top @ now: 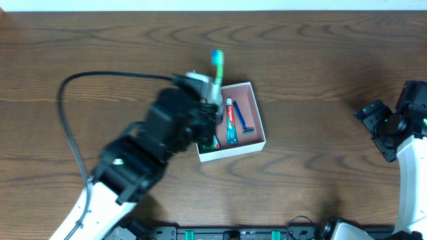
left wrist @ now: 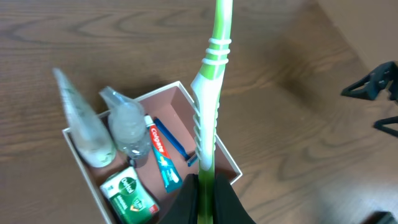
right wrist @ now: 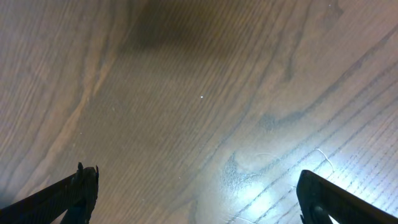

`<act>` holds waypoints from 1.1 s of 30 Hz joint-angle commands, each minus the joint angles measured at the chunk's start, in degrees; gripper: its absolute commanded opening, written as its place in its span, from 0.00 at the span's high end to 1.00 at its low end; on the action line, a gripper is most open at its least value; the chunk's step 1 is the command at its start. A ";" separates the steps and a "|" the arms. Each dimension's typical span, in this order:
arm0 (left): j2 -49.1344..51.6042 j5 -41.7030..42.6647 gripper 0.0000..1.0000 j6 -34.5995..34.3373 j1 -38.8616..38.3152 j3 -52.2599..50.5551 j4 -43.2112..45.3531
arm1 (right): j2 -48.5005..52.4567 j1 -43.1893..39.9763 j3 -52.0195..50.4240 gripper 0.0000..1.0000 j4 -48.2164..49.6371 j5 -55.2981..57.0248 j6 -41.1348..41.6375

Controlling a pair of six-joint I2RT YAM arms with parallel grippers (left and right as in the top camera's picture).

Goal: Pack container
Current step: 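Carry the toothbrush with the left gripper over the box, then lower the toothbrush into the box beside the Colgate tube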

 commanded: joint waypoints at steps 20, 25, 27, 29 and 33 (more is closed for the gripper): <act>31.17 -21.09 0.94 -22.51 -10.34 0.81 8.50 | 0.07 -0.24 0.46 0.01 -0.04 0.42 -0.68; 34.60 -20.63 0.94 -23.74 -10.36 0.81 8.50 | 0.07 -0.24 0.46 0.01 -0.04 0.42 -0.68; 35.19 -20.65 0.94 -23.87 -10.36 0.81 8.52 | 0.07 -0.24 0.46 0.01 -0.04 0.42 -0.68; 35.30 -20.63 0.94 -23.89 -10.36 0.81 8.50 | 0.07 -0.24 0.46 0.01 -0.04 0.42 -0.68; 35.30 -20.57 0.94 -23.89 -10.36 0.81 8.52 | 0.07 -0.24 0.46 0.01 -0.04 0.42 -0.68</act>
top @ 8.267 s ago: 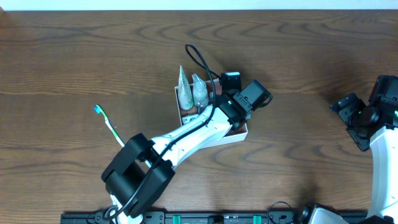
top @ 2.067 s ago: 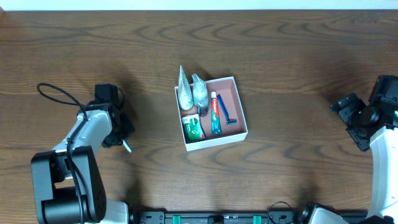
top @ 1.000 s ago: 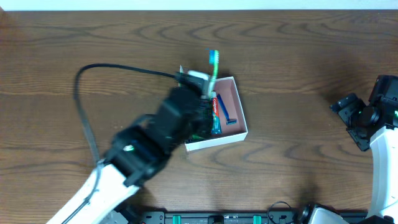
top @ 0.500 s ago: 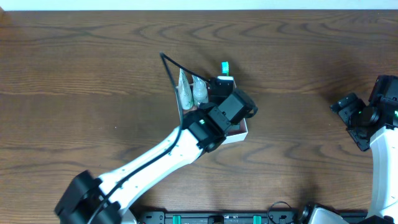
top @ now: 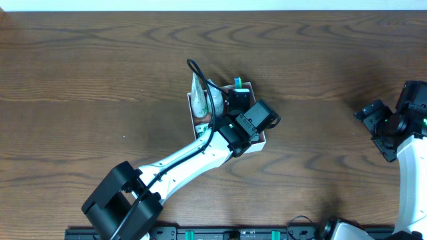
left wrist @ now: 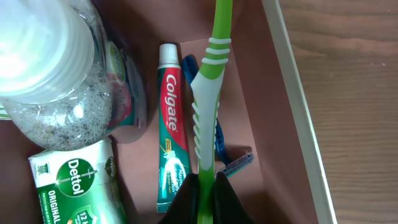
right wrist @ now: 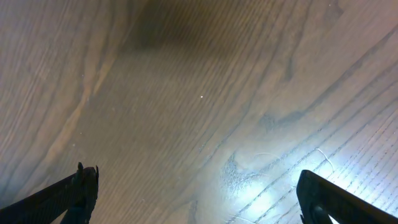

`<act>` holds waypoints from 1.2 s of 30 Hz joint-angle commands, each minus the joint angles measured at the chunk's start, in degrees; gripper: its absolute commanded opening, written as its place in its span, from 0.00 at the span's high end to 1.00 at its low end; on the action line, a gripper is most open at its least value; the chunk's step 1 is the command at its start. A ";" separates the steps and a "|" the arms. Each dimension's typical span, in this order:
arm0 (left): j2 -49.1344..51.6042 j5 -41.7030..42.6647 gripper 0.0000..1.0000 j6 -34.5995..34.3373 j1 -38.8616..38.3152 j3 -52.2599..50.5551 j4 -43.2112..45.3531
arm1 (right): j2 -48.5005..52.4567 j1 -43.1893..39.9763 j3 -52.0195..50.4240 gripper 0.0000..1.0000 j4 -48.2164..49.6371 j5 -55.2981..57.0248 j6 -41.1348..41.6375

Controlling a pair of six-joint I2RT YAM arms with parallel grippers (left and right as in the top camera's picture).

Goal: Pack container
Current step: 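Lower the toothbrush into the box beside the Colgate tube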

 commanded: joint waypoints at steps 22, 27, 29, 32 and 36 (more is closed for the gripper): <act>0.17 2.84 0.94 -4.39 -0.09 0.79 0.07 | 0.07 -0.24 0.48 0.01 -0.07 0.39 -0.68; 0.20 3.02 0.94 -4.42 -0.09 0.79 0.07 | 0.07 -0.24 0.48 0.01 -0.07 0.39 -0.68; 0.20 3.19 0.94 -4.63 -0.09 0.79 0.07 | 0.07 -0.24 0.48 0.01 -0.07 0.39 -0.68; 0.20 3.26 0.94 -5.33 -0.09 0.79 0.04 | 0.07 -0.24 0.48 0.01 -0.07 0.39 -0.68; 0.22 3.21 0.94 -5.70 -0.09 0.79 0.07 | 0.07 -0.24 0.48 0.01 -0.07 0.39 -0.68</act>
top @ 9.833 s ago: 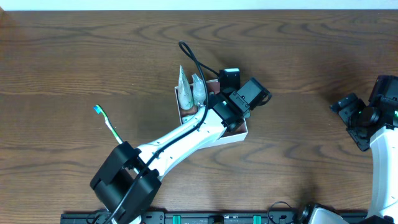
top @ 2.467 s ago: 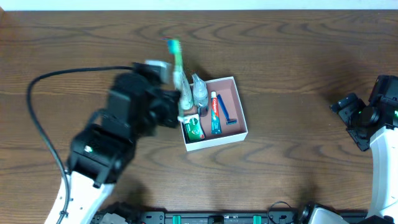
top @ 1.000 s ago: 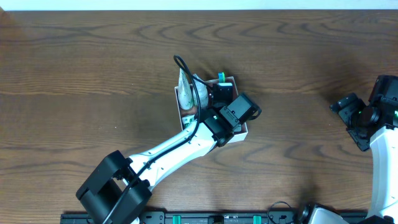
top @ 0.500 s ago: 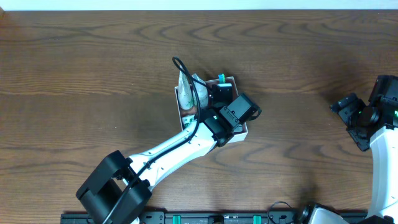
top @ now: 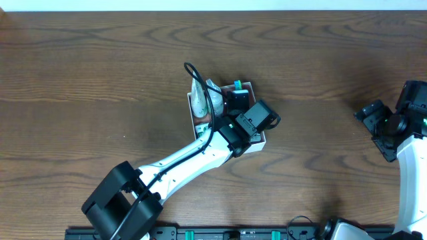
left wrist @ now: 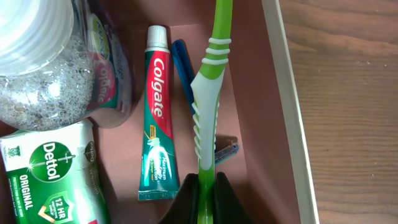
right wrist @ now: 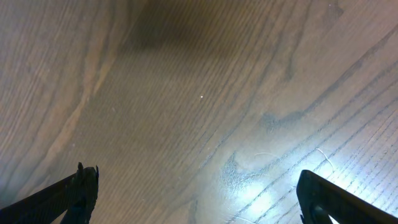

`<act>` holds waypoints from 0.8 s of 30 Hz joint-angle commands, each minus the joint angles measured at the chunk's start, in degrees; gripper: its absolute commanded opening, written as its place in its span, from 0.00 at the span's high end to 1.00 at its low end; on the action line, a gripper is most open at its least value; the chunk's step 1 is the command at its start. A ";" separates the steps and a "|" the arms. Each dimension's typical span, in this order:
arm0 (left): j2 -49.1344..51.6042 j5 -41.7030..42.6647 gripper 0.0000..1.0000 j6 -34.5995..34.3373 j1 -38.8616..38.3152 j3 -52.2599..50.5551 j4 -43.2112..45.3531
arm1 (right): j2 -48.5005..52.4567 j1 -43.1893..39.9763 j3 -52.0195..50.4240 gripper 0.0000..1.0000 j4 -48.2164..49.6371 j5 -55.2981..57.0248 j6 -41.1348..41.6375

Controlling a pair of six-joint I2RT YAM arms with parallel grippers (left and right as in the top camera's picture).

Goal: Pack container
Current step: 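Lower the toothbrush into the box beside the Colgate tube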

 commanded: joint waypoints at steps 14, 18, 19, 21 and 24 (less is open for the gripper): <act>0.24 0.00 0.94 -2.93 -0.09 0.79 0.11 | 0.07 -0.24 0.48 0.01 -0.07 0.39 -0.68; 0.24 -0.02 0.94 -2.91 -0.09 0.79 0.09 | 0.07 -0.24 0.48 0.01 -0.07 0.39 -0.68; 0.24 -0.02 0.94 -2.91 -0.09 0.79 0.11 | 0.07 -0.24 0.48 0.01 -0.07 0.39 -0.68; 0.24 -0.02 0.90 -2.91 -0.09 0.79 0.11 | 0.07 -0.24 0.48 0.01 -0.07 0.39 -0.68; 0.24 0.00 0.85 -2.91 -0.09 0.79 0.11 | 0.07 -0.24 0.48 0.01 -0.07 0.39 -0.68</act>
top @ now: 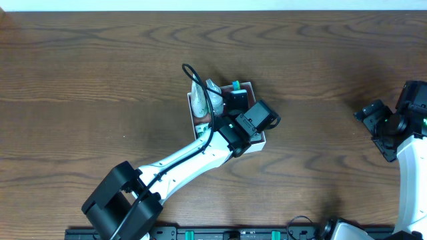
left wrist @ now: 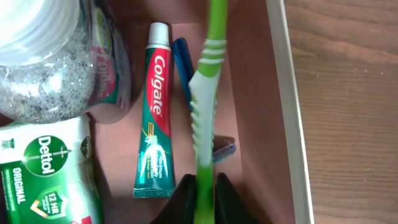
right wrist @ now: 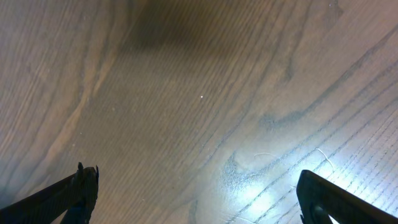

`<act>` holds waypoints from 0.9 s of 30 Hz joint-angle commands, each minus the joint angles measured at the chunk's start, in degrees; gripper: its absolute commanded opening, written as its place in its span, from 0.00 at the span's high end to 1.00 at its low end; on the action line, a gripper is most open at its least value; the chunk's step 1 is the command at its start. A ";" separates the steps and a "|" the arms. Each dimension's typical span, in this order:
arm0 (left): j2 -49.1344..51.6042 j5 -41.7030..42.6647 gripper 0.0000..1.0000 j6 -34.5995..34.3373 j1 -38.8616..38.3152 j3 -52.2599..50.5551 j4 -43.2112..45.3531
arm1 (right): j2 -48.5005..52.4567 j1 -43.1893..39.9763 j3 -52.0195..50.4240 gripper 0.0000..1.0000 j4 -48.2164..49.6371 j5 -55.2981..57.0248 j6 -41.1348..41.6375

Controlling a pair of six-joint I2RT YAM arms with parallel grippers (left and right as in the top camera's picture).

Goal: Pack container
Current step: 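Lower the toothbrush into the box beside the Colgate tube, then open the left gripper and lift it out of the box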

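Note:
The white box with a brown inside (left wrist: 287,106) holds a Colgate toothpaste tube (left wrist: 155,118), a blue razor (left wrist: 182,65), a clear bottle (left wrist: 43,56) and a green Dettol soap (left wrist: 43,180). My left gripper (left wrist: 204,194) is low inside the box, shut on a green toothbrush (left wrist: 205,93) whose handle runs along the box's right side, over the razor. From overhead the left gripper (top: 235,101) hides most of the box (top: 257,141); only the brush's teal head (top: 235,85) shows at the far wall. Far to the right, my right gripper (right wrist: 199,202) stands open over bare wood.
Dark wooden table (top: 100,67) all round the box. The left arm (top: 187,160) stretches from the front left up to the box, its cable looped above it. The right arm (top: 407,153) stays at the table's right edge.
The toothbrush handle now looks blurred and leans slightly to the left in the left wrist view. The box contents have shifted a little in that view. The right arm is unchanged.
First my left gripper held the toothbrush upright, well above the box. By 2.0 s ago it was down inside the box with the brush over the razor beside the toothpaste. It has stayed there with small shifts, still shut on the brush. The right gripper never moved.

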 commanded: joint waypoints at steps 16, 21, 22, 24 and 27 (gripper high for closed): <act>-0.68 -0.11 0.78 4.70 -0.07 1.07 0.59 | 0.07 -0.24 0.48 0.01 -0.07 0.39 -0.68; -6.86 -0.11 0.78 11.21 -0.07 1.62 0.00 | 0.07 -0.24 0.48 0.01 -0.07 0.39 -0.68; -8.68 -0.13 0.77 12.24 -0.07 1.62 -0.22 | 0.07 -0.24 0.48 0.01 -0.07 0.39 -0.68; -13.09 -0.09 0.70 14.56 -0.09 1.62 -1.09 | 0.07 -0.24 0.48 0.01 -0.07 0.39 -0.68; -20.96 -0.13 0.60 17.59 -0.07 1.62 -4.63 | 0.07 -0.24 0.48 0.01 -0.07 0.39 -0.68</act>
